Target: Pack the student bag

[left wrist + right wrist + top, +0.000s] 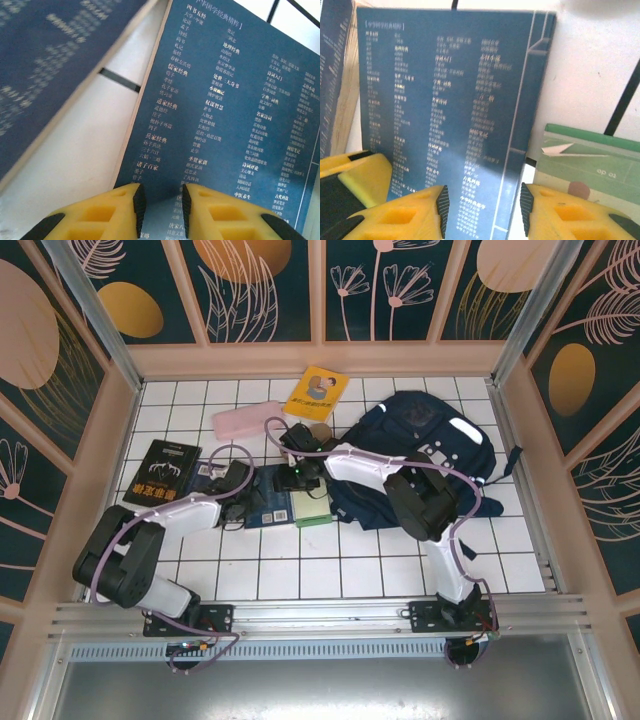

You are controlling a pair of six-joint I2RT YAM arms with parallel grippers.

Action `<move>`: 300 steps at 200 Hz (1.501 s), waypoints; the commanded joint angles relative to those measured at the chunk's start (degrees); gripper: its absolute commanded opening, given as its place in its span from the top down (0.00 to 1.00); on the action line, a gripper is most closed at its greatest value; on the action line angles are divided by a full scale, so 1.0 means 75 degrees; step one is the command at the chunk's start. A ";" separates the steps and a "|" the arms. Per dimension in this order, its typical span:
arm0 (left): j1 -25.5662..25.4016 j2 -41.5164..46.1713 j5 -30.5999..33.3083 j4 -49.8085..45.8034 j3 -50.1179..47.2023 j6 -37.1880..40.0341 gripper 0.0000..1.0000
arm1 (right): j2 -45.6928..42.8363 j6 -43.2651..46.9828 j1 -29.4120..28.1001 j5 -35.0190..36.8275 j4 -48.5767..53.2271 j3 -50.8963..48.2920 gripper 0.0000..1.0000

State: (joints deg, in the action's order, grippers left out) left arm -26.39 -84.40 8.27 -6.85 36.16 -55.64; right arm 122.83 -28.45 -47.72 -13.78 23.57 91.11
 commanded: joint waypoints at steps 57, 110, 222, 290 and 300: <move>0.0085 0.0709 0.0171 -0.1309 0.0214 0.0198 0.57 | 0.0316 -0.0131 -0.0012 -0.0557 0.0445 0.0414 0.55; 0.0388 0.0497 0.0225 -0.1454 0.0341 0.0799 0.53 | 0.0190 -0.0806 -0.0035 -0.0844 0.0769 0.0238 0.55; 0.0484 -0.0076 -0.0384 -0.0845 -0.0234 0.1015 0.63 | 0.0343 -0.1536 -0.0313 -0.0589 0.0880 0.0126 0.55; 0.0484 -0.0010 0.0009 -0.1069 -0.0554 0.0392 0.66 | 0.0315 -0.1501 -0.0674 0.0415 0.2049 0.1220 0.54; 0.0484 0.0057 0.0124 -0.1144 -0.0585 0.0310 0.66 | 0.0341 -0.1511 -0.0702 0.0350 0.2061 0.1219 0.54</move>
State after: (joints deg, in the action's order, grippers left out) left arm -23.14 -82.96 6.94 -9.61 34.70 -50.96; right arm 124.60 -39.38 -52.36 -12.29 34.72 98.15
